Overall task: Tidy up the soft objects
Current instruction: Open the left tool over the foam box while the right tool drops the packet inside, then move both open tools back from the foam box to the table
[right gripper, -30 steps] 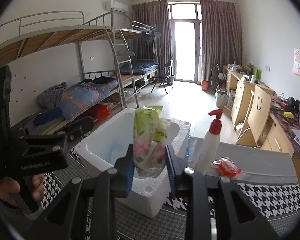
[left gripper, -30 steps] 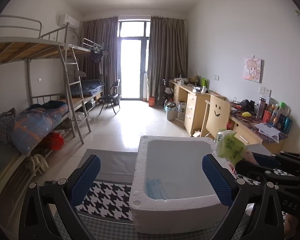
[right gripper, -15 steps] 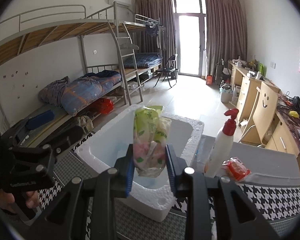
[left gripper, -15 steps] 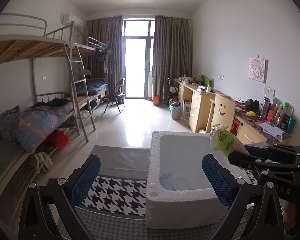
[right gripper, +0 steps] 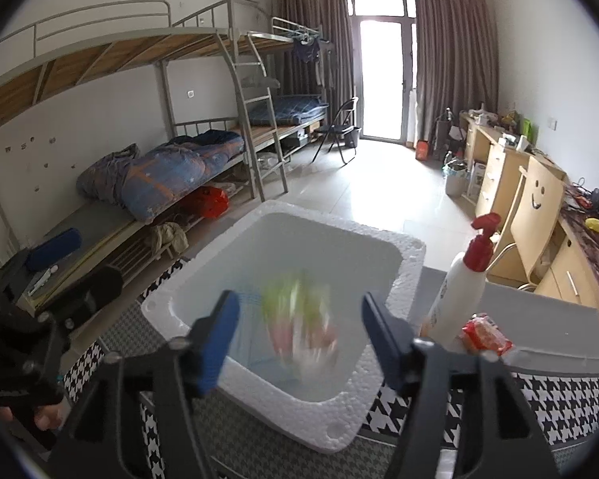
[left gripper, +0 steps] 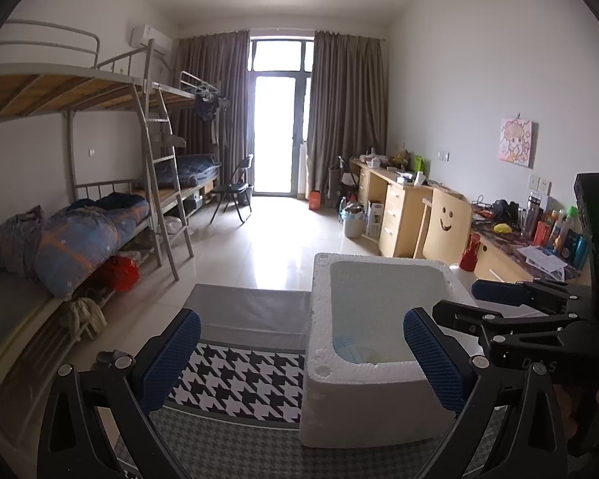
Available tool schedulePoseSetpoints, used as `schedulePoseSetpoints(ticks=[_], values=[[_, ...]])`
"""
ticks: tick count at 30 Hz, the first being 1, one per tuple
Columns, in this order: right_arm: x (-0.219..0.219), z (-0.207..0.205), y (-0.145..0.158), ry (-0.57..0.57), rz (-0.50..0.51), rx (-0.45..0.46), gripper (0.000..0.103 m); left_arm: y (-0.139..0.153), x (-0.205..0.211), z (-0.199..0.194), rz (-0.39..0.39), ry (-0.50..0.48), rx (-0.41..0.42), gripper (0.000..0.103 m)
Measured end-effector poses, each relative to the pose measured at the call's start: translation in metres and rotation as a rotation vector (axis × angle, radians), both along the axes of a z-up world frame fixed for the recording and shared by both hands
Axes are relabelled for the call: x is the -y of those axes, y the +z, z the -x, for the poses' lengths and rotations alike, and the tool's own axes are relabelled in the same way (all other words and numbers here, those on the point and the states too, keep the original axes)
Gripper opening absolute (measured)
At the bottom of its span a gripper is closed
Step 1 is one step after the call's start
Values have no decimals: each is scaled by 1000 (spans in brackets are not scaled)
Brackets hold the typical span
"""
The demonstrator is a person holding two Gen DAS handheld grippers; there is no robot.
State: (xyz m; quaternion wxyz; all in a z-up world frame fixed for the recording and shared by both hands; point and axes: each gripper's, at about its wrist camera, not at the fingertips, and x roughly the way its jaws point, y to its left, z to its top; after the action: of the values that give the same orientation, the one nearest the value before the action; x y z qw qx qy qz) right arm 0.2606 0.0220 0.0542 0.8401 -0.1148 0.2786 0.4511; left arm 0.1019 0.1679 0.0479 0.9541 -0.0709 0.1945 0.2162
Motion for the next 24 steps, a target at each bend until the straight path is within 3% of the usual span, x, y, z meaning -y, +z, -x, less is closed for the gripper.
schedulePoseSetpoints(ticks=[13, 17, 24], values=[[19, 8, 11, -11, -30, 20, 70, 5, 13, 3, -10, -25, 6, 102], [29, 13, 17, -41, -47, 48, 87, 7, 20, 4, -17, -33, 12, 102], [44, 21, 25, -65, -61, 94, 89, 10, 33, 8, -31, -57, 15, 102]])
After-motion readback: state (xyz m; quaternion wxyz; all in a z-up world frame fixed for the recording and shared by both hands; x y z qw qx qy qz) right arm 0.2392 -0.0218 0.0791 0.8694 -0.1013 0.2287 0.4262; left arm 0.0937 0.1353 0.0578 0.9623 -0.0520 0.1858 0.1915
